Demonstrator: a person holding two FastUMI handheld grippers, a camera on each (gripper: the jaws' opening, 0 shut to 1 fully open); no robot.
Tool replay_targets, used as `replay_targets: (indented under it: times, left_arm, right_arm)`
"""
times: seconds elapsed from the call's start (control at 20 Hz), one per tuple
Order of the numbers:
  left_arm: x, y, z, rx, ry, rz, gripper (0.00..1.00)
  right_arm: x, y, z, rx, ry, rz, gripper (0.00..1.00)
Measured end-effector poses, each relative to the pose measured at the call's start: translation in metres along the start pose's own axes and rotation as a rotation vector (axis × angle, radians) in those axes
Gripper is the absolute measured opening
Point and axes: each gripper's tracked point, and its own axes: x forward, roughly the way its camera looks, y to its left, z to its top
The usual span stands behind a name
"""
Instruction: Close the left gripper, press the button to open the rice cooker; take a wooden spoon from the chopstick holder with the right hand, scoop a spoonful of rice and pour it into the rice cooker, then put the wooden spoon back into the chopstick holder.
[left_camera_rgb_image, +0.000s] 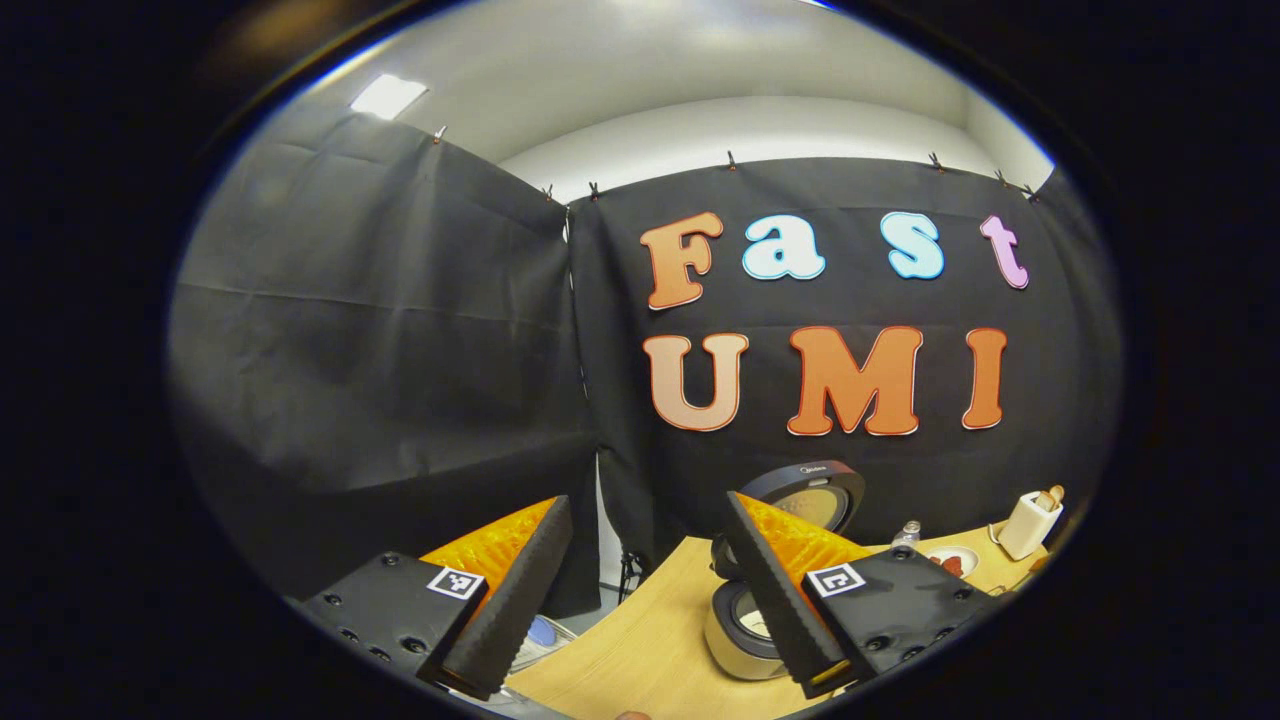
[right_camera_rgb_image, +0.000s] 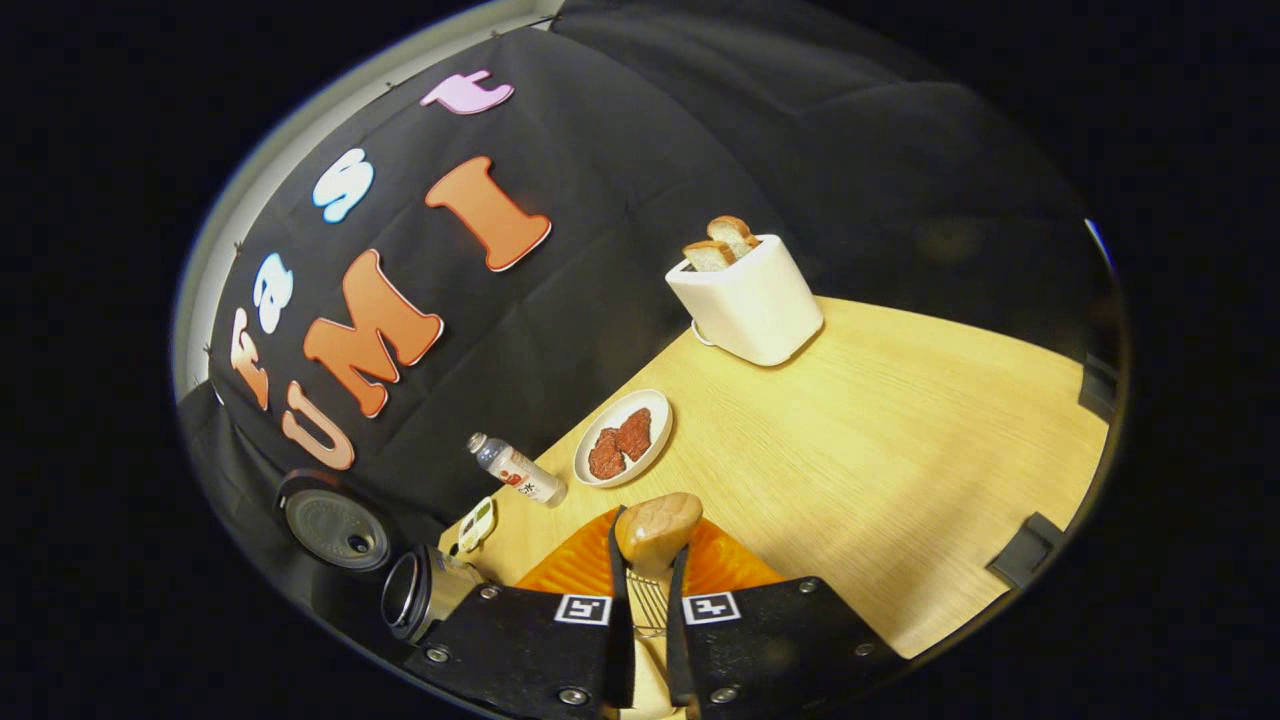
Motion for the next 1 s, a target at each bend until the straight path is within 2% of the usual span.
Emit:
replay_targets:
  times: [0.15,0.25,0.35,0.5,0.6,0.8,1.0]
  left_arm:
    - [0.007,-0.005,0.0,0.008,-0.006,-0.028,1.0]
    - [0.015,-0.008,0.0,0.012,-0.005,-0.039,0.97]
    - [0.025,-0.015,-0.001,0.013,0.005,-0.074,1.0]
    - [0.039,-0.025,-0.003,-0.003,0.019,-0.135,0.98]
    - [0.048,-0.029,-0.003,-0.006,0.018,-0.161,1.0]
    - [0.061,-0.036,-0.005,0.011,0.023,-0.21,0.98]
    - [0.07,-0.037,-0.01,0.0,0.037,-0.245,0.97]
  right_arm:
    - [-0.01,0.019,0.015,-0.063,-0.013,-0.008,0.1]
    - [-0.022,0.031,0.026,-0.088,-0.03,-0.011,0.1]
    - [-0.036,0.045,0.039,-0.106,-0.06,-0.015,0.1]
    - [-0.059,0.07,0.042,-0.161,-0.081,-0.018,0.1]
    - [-0.076,0.089,0.037,-0.201,-0.092,0.006,0.1]
    - [-0.102,0.127,0.016,-0.217,-0.086,0.058,0.09]
    - [-0.1,0.15,-0.026,-0.306,-0.05,0.065,0.1]
